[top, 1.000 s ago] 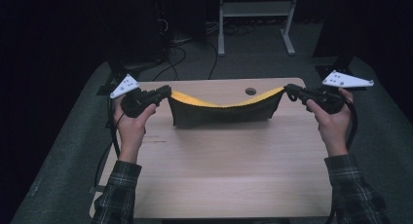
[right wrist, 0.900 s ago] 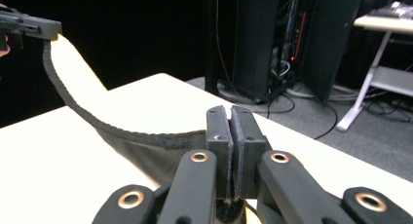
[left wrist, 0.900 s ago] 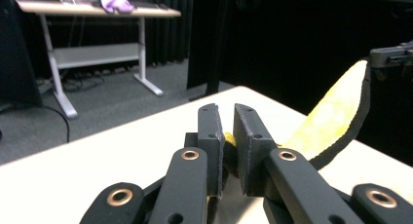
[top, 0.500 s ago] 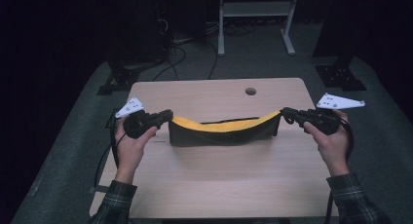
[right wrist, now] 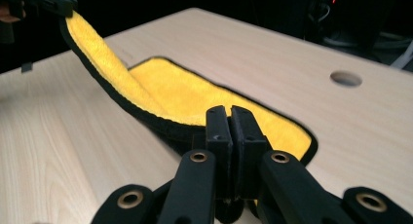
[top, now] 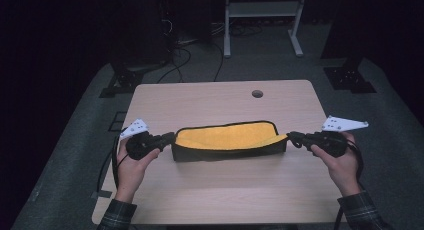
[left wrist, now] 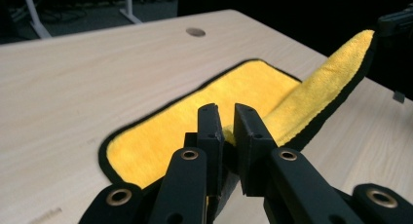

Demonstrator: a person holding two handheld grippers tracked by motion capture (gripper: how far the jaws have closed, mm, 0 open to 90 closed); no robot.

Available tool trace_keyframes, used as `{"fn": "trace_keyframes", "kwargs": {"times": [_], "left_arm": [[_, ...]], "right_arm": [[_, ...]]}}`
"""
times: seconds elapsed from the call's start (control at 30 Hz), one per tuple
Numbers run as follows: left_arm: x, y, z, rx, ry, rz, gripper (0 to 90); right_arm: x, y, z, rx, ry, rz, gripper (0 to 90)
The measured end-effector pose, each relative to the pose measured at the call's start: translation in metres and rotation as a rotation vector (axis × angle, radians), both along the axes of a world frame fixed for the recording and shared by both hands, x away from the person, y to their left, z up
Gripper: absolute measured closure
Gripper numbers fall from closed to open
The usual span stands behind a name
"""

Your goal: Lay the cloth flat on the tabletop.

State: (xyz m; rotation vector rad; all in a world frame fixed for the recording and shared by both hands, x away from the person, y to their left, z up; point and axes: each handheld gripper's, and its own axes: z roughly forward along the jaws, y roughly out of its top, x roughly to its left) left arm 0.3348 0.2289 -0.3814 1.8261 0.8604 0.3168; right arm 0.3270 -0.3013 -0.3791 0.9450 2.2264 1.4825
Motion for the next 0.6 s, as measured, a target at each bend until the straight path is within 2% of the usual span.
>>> {"fn": "trace_keyframes", "kwargs": {"times": [0.13, 0.17, 0.33, 0.47, 0.6], "left_arm": [[-0.004, 0.000, -0.007, 0.012, 0.022, -0.008, 81.5], [-0.008, 0.000, -0.012, 0.011, 0.035, -0.012, 81.5], [-0.019, 0.002, -0.018, 0.022, 0.058, -0.023, 81.4], [-0.032, 0.004, -0.025, 0.023, 0.083, -0.035, 81.4], [-0.044, 0.006, -0.026, 0.024, 0.087, -0.041, 81.4]], "right_arm": [[-0.003, 0.000, -0.009, -0.012, 0.024, 0.005, 86.2], [-0.006, 0.000, -0.011, -0.016, 0.030, 0.005, 86.1], [-0.015, 0.000, -0.016, -0.028, 0.042, 0.020, 86.2], [-0.030, -0.002, -0.021, -0.039, 0.051, 0.032, 86.2], [-0.043, -0.004, -0.021, -0.045, 0.050, 0.042, 86.2]]}}
